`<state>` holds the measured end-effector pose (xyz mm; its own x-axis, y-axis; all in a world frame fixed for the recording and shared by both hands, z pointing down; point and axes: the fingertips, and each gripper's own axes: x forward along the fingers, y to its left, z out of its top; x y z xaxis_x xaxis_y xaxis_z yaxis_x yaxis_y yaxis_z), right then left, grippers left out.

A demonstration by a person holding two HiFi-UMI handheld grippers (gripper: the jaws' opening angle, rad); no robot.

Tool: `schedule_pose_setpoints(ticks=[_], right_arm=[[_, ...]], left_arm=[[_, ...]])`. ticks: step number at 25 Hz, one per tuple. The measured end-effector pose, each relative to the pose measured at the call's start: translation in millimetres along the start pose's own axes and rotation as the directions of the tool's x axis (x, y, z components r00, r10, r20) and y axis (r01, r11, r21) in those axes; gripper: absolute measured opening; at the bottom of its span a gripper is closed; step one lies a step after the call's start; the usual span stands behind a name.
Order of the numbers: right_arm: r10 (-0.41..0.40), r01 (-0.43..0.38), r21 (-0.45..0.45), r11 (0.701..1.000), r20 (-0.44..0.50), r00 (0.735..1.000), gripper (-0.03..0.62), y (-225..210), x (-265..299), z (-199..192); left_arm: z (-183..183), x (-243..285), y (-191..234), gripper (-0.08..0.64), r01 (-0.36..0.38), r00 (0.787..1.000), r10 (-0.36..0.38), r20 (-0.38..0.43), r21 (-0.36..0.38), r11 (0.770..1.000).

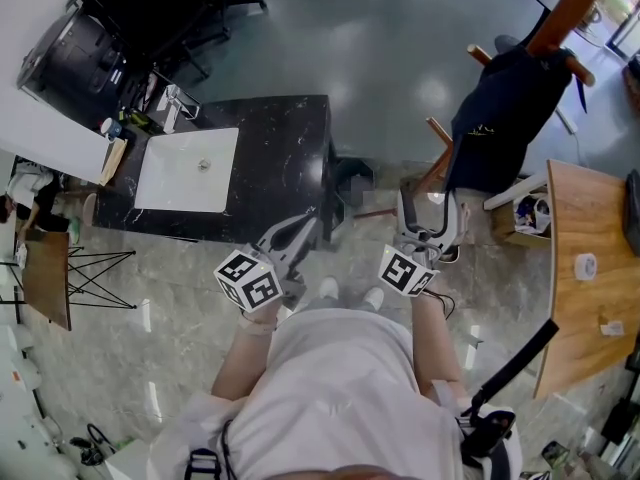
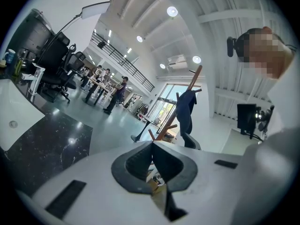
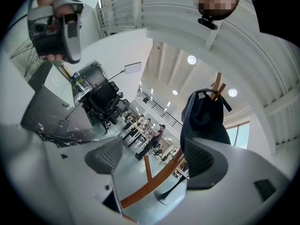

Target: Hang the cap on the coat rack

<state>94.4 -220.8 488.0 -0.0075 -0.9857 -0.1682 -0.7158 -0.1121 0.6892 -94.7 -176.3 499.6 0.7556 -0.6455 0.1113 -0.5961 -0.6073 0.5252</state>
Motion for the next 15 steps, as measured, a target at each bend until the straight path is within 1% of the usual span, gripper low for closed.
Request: schedule_pose_setpoints(ticks=[2,5,9,12,15], right_arm=[[0.035,-0.035,0.012,0.999,-0.034,0.999,0.385,9.6,-1.5,-8.1],[0.133,-0.128,0.05,0.991,-0.112,0.985,0.385,38.0,-5.9,-26.4],[0.232,-0.224,0.076,0.972,-0.133,0.963,0.385,72.8,-14.0,-32.2],[0.324,-0.305,0.147,0.941,-0.132,0.937,0.383,95.9,-16.2,-33.7],[0.409,-0.373,0.262,0.89,-0.099,0.907,0.382,107.0,-15.3,-19.5]], left_arm=[[-1.2,-0.6,0.4,0.008,-0.001,1.0,0.001,-0.003,-0.002,1.0],[-1.4,-2.4,1.7,0.008,-0.003,1.0,0.003,-0.005,-0.004,1.0],[-2.2,-5.3,4.0,0.008,-0.005,1.0,0.005,-0.003,-0.006,1.0],[-4.9,-5.6,5.1,0.008,-0.007,1.0,0.007,-0.004,-0.012,1.0],[-3.5,-6.7,5.0,0.008,-0.009,1.0,0.009,0.005,-0.018,1.0]])
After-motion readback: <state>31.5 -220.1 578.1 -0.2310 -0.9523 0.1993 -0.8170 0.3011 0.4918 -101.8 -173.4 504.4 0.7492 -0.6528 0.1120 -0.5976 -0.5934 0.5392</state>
